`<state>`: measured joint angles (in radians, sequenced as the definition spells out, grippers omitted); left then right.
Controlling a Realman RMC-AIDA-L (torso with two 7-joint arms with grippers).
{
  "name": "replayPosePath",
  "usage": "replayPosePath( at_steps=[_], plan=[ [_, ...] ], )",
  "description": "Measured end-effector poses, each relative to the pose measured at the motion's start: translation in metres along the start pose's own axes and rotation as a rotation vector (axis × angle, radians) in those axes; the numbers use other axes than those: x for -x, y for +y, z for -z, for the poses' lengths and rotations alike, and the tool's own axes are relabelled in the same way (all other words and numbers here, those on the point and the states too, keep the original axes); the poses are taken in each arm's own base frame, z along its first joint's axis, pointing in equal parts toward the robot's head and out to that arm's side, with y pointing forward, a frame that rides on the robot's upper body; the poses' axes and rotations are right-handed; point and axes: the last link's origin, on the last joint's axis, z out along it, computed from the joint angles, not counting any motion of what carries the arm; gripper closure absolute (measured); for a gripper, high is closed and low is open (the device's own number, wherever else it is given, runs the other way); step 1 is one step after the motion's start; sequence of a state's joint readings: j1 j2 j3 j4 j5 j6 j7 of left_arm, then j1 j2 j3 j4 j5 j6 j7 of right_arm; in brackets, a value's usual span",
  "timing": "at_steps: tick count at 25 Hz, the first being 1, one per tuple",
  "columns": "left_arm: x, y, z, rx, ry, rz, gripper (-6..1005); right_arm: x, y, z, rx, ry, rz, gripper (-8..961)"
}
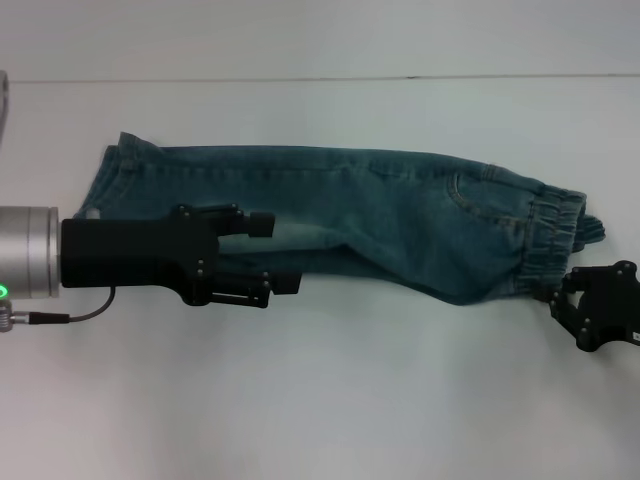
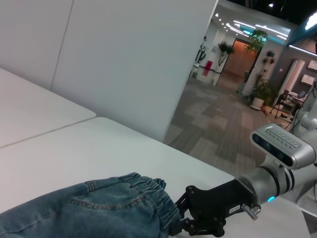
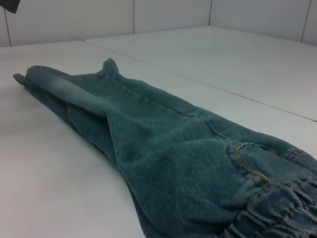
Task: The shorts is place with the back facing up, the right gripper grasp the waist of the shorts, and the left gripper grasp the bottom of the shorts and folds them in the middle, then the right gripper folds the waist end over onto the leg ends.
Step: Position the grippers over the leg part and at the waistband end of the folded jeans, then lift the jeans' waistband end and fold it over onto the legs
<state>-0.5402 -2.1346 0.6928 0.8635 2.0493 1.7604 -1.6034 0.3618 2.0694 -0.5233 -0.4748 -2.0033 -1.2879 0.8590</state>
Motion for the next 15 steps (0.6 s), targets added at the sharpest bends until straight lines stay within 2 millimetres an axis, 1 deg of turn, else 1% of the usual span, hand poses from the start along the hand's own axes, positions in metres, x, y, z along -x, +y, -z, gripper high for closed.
replayPosePath(
  at_steps=[4,7,11,14,15],
  plan=[
    [-0.001,-0.002,-0.005,-0.019,0.006,-0.012,77,0.001,0.003,0.003,0.008,-0.014,-0.007,778],
    [0.000,-0.006,-0.011,-0.045,0.012,-0.028,133,0.005,0.005,0.013,0.025,-0.043,-0.032,840],
    [0.006,-0.015,-0.023,-0.095,0.035,0.009,221,0.012,0.007,0.032,0.055,-0.084,-0.073,907],
    [0.012,-0.019,-0.035,-0.111,0.057,0.013,295,0.020,0.007,0.050,0.071,-0.114,-0.092,902],
    [0.016,-0.021,-0.043,-0.122,0.068,0.013,320,0.023,0.007,0.055,0.079,-0.121,-0.100,901]
  ],
)
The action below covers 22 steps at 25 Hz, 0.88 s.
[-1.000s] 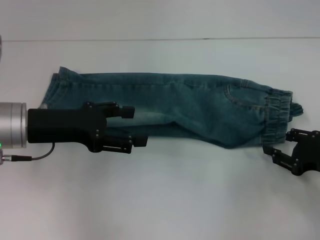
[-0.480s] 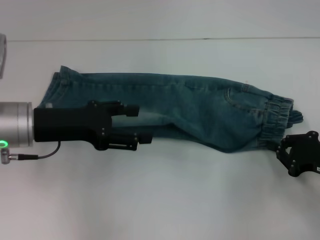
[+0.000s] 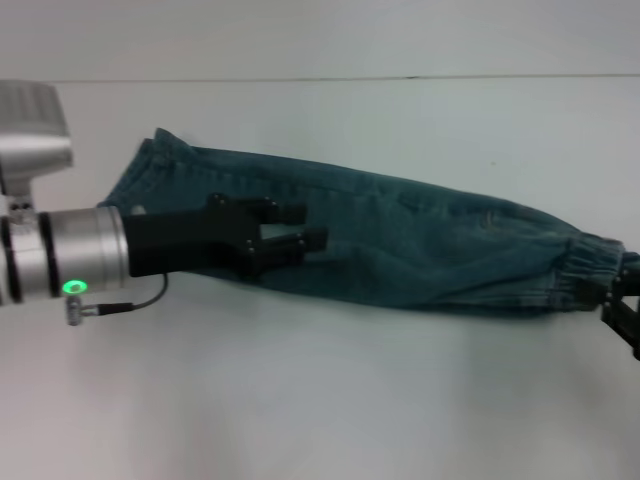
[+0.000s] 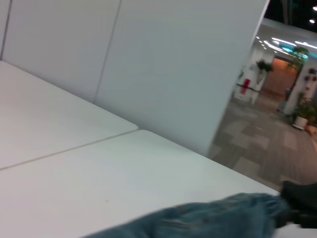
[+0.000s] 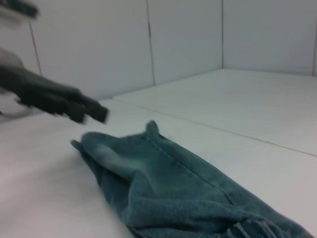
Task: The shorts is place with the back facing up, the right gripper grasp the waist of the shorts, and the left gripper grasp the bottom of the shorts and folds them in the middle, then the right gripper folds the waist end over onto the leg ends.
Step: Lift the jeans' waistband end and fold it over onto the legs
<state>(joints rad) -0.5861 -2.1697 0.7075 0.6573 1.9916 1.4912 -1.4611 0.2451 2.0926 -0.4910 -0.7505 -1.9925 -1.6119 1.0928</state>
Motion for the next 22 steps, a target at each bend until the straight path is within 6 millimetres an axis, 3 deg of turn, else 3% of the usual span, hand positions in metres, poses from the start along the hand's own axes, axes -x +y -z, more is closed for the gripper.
replayPosePath(
  at_steps=[3,8,13,19,22],
  plan=[
    [0.007,-0.001,-0.012,-0.011,0.008,-0.005,395,0.008,0.002,0.011,0.020,-0.008,-0.010,896],
    [0.018,-0.009,-0.039,-0.099,0.022,0.048,613,0.022,0.005,0.023,0.055,-0.029,-0.004,888],
    [0.028,-0.003,-0.065,-0.112,0.024,0.058,848,0.035,0.004,0.029,0.063,-0.067,0.001,880],
    [0.032,0.013,-0.088,-0.057,0.005,0.059,1004,0.059,-0.002,0.037,0.046,-0.162,0.004,871],
    [0.033,0.018,-0.091,-0.037,0.008,0.061,1000,0.076,-0.008,0.034,0.047,-0.237,0.010,866]
  ],
)
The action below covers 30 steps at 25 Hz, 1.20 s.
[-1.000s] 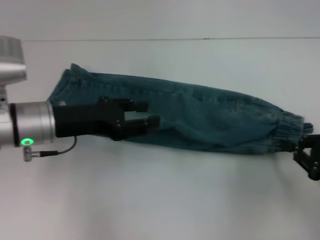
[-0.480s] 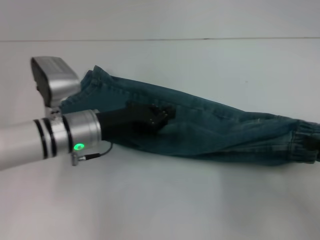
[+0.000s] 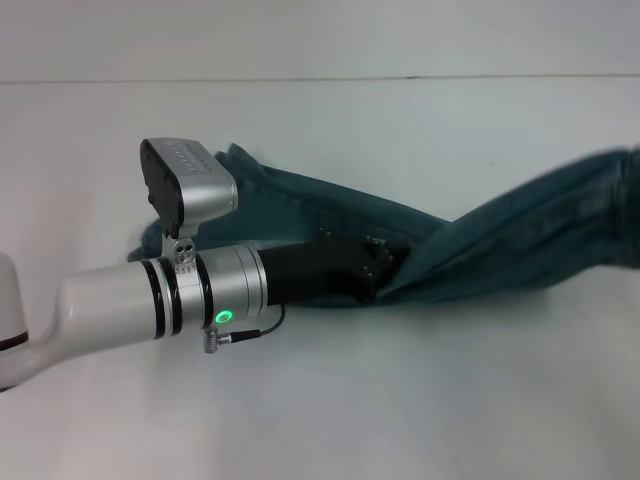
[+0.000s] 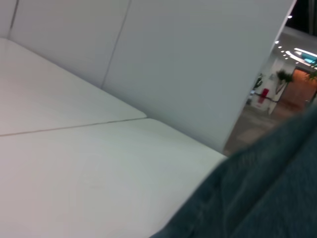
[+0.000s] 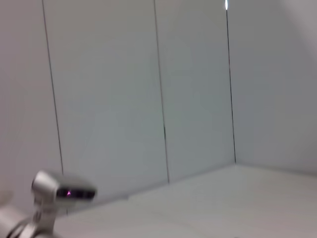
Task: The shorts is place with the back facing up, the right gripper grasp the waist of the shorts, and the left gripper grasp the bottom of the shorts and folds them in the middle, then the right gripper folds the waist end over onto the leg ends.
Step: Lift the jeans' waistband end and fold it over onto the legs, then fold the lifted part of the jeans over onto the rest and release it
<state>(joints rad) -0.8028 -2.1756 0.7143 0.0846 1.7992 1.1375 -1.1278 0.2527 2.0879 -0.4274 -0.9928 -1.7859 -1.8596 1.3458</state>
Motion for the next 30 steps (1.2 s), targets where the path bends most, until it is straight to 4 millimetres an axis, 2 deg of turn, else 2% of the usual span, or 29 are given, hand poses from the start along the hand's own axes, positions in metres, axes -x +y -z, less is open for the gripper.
replayPosePath(
  at_steps=[3,9,17,25,27,30],
  plan=[
    [-0.001,0.004,0.000,0.023,0.011,0.004,997,0.015,-0.009,-0.017,0.018,-0.050,0.003,861],
    [0.000,0.013,0.002,0.067,0.062,0.046,998,0.037,-0.019,-0.071,0.113,-0.124,-0.003,852],
    [0.013,0.028,-0.005,0.061,0.103,0.027,999,0.051,-0.027,-0.135,0.206,-0.031,0.003,839],
    [0.036,0.032,-0.004,-0.090,0.158,-0.010,997,0.054,-0.033,-0.176,0.264,0.104,0.050,827],
    [0.041,0.031,0.002,-0.145,0.199,-0.020,997,0.056,-0.033,-0.183,0.276,0.141,0.064,824],
    [0.044,0.020,0.021,-0.235,0.276,-0.003,997,0.056,-0.032,-0.193,0.288,0.192,0.078,819]
  ],
)
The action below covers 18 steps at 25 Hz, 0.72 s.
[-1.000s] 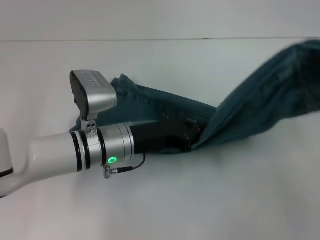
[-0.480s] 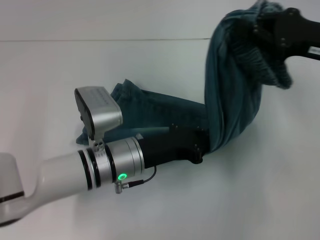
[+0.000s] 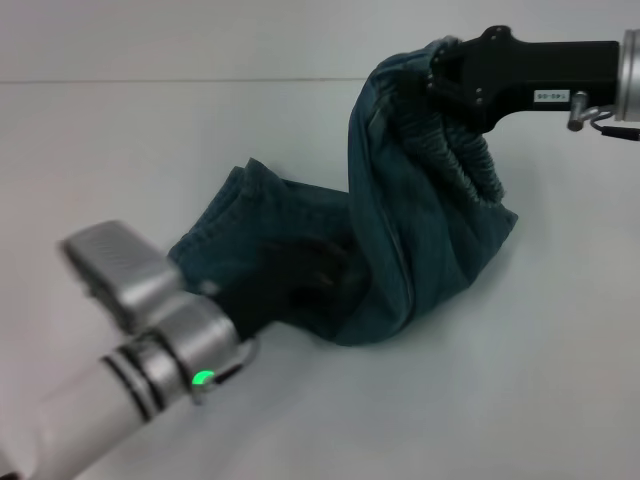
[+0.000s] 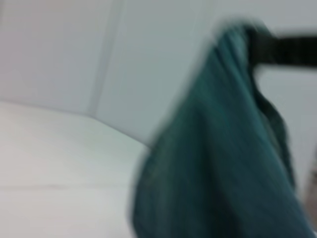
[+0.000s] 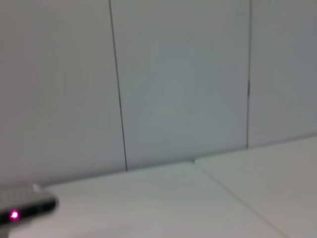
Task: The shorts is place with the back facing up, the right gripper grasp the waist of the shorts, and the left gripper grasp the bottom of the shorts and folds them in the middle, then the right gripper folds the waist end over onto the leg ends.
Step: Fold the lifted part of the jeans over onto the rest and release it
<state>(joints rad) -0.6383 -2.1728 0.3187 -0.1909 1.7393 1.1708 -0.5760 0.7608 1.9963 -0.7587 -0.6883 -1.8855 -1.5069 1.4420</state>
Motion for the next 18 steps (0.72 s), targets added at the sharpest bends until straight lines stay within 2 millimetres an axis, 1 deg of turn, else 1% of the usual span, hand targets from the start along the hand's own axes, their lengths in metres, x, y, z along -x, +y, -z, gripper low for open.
replayPosePath(
  at_steps=[3,6,10,11,12,13,15,18],
  plan=[
    [-0.004,-0.024,0.026,-0.098,0.069,0.008,997,0.002,-0.001,-0.009,0.013,0.049,0.006,814],
    [-0.011,-0.056,0.060,-0.223,0.123,0.020,997,0.005,0.000,-0.020,0.046,0.091,0.021,810],
    [-0.021,-0.081,0.102,-0.322,0.192,0.035,998,0.011,0.006,-0.044,0.123,0.172,0.083,803],
    [-0.024,-0.085,0.113,-0.341,0.212,0.040,998,0.012,0.009,-0.052,0.143,0.200,0.106,802],
    [-0.024,-0.085,0.113,-0.341,0.212,0.040,998,0.014,0.012,-0.062,0.167,0.234,0.136,800],
    [-0.028,-0.089,0.128,-0.360,0.243,0.046,998,0.015,0.014,-0.069,0.182,0.260,0.156,799],
    [-0.033,-0.089,0.147,-0.368,0.283,0.046,998,0.020,0.023,-0.088,0.237,0.333,0.214,795],
    [-0.034,-0.087,0.152,-0.360,0.300,0.051,998,0.024,0.033,-0.107,0.290,0.409,0.276,791]
  ],
)
